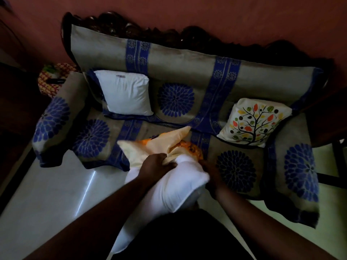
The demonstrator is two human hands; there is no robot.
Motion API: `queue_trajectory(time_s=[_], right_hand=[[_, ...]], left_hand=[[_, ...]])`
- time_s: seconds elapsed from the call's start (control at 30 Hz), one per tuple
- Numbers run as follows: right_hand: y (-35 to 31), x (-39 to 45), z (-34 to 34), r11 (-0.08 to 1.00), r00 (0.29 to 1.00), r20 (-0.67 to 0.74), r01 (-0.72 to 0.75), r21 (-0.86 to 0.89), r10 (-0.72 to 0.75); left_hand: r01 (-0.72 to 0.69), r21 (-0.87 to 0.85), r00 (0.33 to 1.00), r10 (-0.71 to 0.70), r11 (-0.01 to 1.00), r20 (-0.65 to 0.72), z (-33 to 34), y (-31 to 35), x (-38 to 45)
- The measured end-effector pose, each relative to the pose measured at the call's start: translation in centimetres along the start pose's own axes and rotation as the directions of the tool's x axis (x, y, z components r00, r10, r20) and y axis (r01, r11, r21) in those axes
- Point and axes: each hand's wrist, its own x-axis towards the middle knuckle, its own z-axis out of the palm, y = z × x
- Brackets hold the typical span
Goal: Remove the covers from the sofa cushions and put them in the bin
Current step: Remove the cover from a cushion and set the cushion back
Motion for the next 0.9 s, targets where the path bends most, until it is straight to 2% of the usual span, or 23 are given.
queue_trajectory(time_s=[0.1, 0.23, 0.37, 0.4, 0.43, 0.47, 0.53, 0.57, 0.63, 0.7, 0.73, 0.77, 0.87, 0.9], right_hand=[[0.7, -1.1, -0.6, 0.997, 0.999, 0.054, 0.000, 0.076, -0.004], [1.1, -2.0, -1.2, 0.991, 1.000, -0.019, 0.011, 0.136, -0.008], [-1.8, -2.7, -1.9, 0.956, 0.992, 0.079, -0.118, 0.270, 0.100], [-2.2, -2.7, -2.0, 0.969, 0.995, 0.068, -0.087, 0.230, 0.073], [-2.5, -2.6, -2.0, 0.993, 0.999, 0.034, -0.013, 0.117, 0.009], [-2.8, -2.7, -1.6, 0.996, 0.999, -0.010, 0.038, -0.082, -0.039], [-2.5, -3.4, -0.3, 0.907, 0.987, -0.139, 0.012, -0.421, -0.078], [-2.0, -3.9, 0.5, 0.876, 0.973, -0.204, -0.003, -0.482, -0.109], [-1.3, -5.1, 1.5, 0.919, 0.957, -0.244, 0.051, -0.390, -0.157], [-0.9, -5.4, 1.4, 0.995, 0.974, -0.207, 0.088, -0.040, -0.094], [-0.8, -5.5, 1.2, 0.985, 0.987, -0.150, 0.081, 0.152, -0.058], [-0.6, -5.6, 0.6, 0.962, 0.995, -0.082, 0.072, 0.262, -0.052], [0.3, -5.7, -1.0, 0.950, 0.992, 0.044, 0.096, 0.297, -0.114], [0.1, -5.6, -1.3, 0.949, 0.992, 0.064, 0.081, 0.306, -0.105]], left_hand=[[0.095, 0.024, 0.994, -0.093, 0.995, -0.057, 0.8, -0.7, -1.6], [0.017, 0.012, 1.000, -0.017, 1.000, -0.007, 1.1, 0.1, -0.5], [-0.122, -0.015, 0.992, 0.122, 0.992, 0.011, 1.1, 0.0, 0.0], [-0.129, 0.020, 0.991, 0.129, 0.991, 0.020, 1.2, 0.2, -0.4], [-0.124, 0.075, 0.992, 0.123, 0.989, 0.029, 1.2, 0.7, -0.9], [-0.095, 0.121, 0.995, 0.090, 0.988, 0.051, 1.3, 0.9, -1.3], [0.007, 0.124, 0.999, -0.013, 0.992, 0.046, 1.7, 1.0, -1.9], [0.039, 0.131, 0.999, -0.042, 0.991, 0.022, 1.7, 0.9, -2.1], [0.052, 0.178, 0.999, -0.052, 0.983, -0.005, 1.7, 0.4, -2.0], [0.046, 0.122, 0.999, -0.043, 0.991, -0.023, 1.4, -0.2, -1.5], [0.044, 0.054, 0.999, -0.043, 0.998, -0.010, 1.1, -0.2, -1.4], [0.026, -0.005, 0.999, -0.027, 1.000, -0.020, 0.9, -0.3, -1.1], [-0.026, -0.309, 0.999, 0.013, 0.951, -0.043, 0.5, -0.2, -1.3], [-0.036, -0.363, 0.999, 0.036, 0.931, -0.006, 0.5, -0.2, -1.7]])
